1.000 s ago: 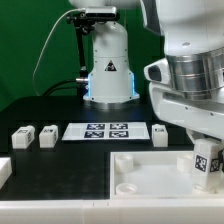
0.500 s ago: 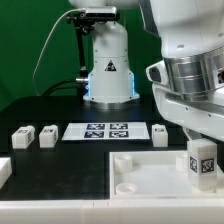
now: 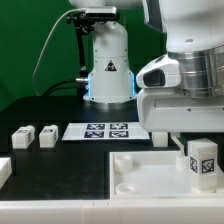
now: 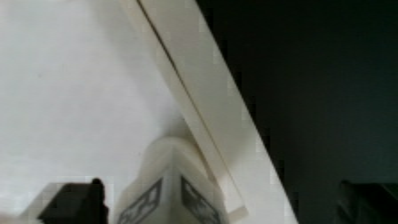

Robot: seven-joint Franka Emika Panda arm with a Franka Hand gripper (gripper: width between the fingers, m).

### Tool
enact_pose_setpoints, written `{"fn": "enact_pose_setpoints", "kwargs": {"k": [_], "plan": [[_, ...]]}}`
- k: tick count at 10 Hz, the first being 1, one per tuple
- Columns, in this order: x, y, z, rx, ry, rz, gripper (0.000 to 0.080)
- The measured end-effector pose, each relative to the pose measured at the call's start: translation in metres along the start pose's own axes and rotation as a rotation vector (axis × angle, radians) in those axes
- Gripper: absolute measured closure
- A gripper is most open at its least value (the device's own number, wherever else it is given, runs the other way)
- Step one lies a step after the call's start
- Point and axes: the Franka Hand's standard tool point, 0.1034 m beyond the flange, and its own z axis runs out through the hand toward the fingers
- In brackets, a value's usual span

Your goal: Assemble one leg

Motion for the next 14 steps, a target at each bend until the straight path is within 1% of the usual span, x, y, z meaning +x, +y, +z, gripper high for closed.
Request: {"fn": "enact_pose_setpoints", "kwargs": {"k": [1,2,3,4,5,6,7,8,9,11,12,13,14], "plan": [[0.005,0.006,-0.003,-0.029,0.018,-0.191,0.0150],[0.010,0.007,-0.006,-0.045,0.040,-0.342,0.0150],[0.014,0.002,-0.008,-0.054,0.072,-0.474,0.0150],[0.016,-0.002,-0.008,-0.054,0.099,-0.586,0.0150],[0.014,-0.002,-0.007,-0.040,0.095,-0.487,0.0150],[0.014,-0.002,-0.006,-0.041,0.095,-0.504,0.0288],[0.014,-0.002,-0.006,-0.034,0.095,-0.458,0.0288],[0.016,0.000,-0.007,-0.028,0.100,-0.321,0.0437],[0.017,0.001,-0.007,-0.023,0.102,-0.222,0.0473],[0.019,0.003,-0.007,-0.013,0.106,-0.032,0.0473],[0.021,0.006,-0.008,0.011,0.103,0.129,0.0473],[0.023,0.010,-0.008,0.046,0.088,0.332,0.0473],[0.026,0.015,-0.008,0.093,0.072,0.537,0.0473]]}}
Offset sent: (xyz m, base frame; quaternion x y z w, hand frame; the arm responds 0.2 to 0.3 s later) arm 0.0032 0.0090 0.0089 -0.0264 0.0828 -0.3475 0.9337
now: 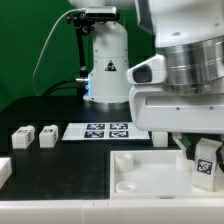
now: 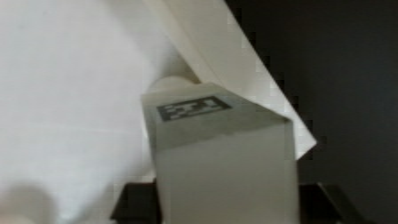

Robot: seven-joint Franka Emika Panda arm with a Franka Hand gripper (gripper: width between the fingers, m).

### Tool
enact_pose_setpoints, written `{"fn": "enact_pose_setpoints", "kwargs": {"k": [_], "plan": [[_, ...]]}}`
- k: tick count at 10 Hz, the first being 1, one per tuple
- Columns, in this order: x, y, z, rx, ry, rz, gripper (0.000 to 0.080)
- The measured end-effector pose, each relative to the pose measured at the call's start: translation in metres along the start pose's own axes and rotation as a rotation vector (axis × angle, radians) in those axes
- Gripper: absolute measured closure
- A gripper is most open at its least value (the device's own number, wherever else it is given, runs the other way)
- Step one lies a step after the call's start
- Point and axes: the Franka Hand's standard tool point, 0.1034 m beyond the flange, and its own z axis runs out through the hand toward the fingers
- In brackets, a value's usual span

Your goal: Assemble one leg

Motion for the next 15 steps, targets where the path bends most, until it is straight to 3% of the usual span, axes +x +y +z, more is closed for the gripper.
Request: {"fn": "enact_pose_setpoints", "kwargs": {"k": [3,6,7,8,11,15], "plan": [[0.003,0.002,0.000,0.030,-0.033,0.382,0.0473],[0.002,0.002,0.001,0.029,-0.034,0.340,0.0452],[0.000,0.002,0.001,0.019,-0.027,0.237,0.0276],[-0.006,0.000,0.003,-0.010,-0.001,-0.128,0.0176],[-0.009,-0.001,0.004,-0.016,-0.002,-0.549,0.0151],[-0.002,-0.004,0.000,-0.085,0.052,-1.200,0.0151]]}}
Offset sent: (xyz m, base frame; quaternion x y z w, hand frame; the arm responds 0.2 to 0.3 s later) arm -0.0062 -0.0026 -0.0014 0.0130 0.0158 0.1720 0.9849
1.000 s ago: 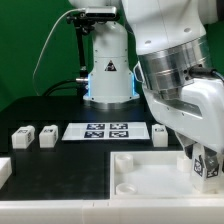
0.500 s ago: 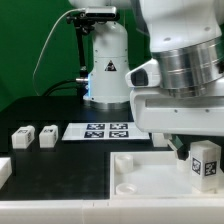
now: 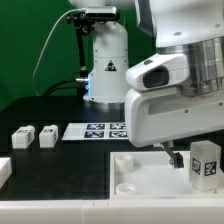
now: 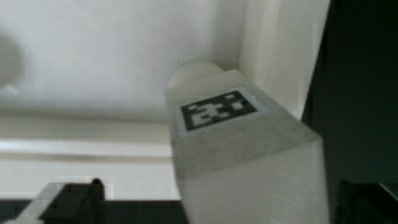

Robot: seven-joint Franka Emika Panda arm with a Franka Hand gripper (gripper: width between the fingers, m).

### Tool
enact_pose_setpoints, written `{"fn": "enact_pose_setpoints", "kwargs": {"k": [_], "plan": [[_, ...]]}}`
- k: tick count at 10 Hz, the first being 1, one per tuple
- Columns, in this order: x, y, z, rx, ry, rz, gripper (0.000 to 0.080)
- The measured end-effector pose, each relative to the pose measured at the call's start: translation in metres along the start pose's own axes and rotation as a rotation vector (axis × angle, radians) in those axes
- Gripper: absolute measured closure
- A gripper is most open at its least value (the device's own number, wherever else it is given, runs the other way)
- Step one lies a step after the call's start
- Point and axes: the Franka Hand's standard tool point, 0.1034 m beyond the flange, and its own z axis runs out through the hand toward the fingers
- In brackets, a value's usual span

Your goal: Assemble one leg

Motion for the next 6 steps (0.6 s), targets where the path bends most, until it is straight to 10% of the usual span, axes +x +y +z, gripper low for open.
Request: {"fn": "enact_pose_setpoints", "kwargs": {"k": [6], "plan": [[-0.0012,0.0028,0.0018,0.007,-0.003,0.505,0.0507]]}}
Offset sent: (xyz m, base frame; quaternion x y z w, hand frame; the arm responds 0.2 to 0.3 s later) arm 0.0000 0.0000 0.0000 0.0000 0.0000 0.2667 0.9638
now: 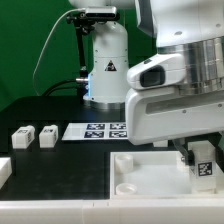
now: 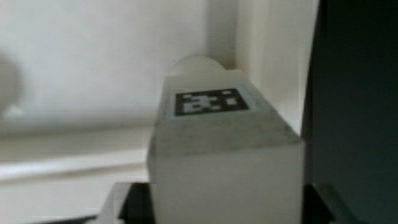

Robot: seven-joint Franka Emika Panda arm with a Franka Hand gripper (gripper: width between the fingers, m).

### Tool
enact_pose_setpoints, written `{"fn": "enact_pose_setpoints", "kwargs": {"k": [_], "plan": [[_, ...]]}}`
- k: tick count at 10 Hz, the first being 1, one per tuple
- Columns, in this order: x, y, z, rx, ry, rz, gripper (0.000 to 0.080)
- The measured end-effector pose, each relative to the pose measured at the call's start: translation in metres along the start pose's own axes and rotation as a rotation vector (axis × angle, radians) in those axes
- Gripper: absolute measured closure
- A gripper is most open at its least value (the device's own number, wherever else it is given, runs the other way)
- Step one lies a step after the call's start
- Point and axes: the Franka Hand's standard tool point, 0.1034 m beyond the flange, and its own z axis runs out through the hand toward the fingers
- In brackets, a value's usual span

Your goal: Assemble one leg

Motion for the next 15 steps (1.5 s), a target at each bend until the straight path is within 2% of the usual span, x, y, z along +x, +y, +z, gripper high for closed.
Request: {"fn": "enact_pose_setpoints", "kwargs": {"k": [2,4,6,7,8,10,11,12,13,15], "plan": [[0.000,0.003,0.000,-0.008,-0.003,0.341,0.0507],[-0.003,0.007,0.001,0.000,-0.034,0.769,0.0507],[-0.006,0.006,0.002,0.001,-0.070,1.040,0.0506],[-0.009,0.000,0.001,-0.006,-0.075,1.274,0.0506],[-0.009,-0.003,0.001,-0.010,-0.069,1.390,0.0506],[-0.009,-0.001,0.002,-0.008,-0.071,1.354,0.0500],[-0.009,-0.002,0.002,-0.007,-0.072,1.341,0.0296],[-0.010,-0.001,0.003,-0.020,-0.061,1.103,0.0296],[-0.013,-0.004,0.003,-0.039,-0.050,0.917,0.0182],[-0.015,-0.005,0.005,-0.035,-0.046,0.668,0.0160]]}}
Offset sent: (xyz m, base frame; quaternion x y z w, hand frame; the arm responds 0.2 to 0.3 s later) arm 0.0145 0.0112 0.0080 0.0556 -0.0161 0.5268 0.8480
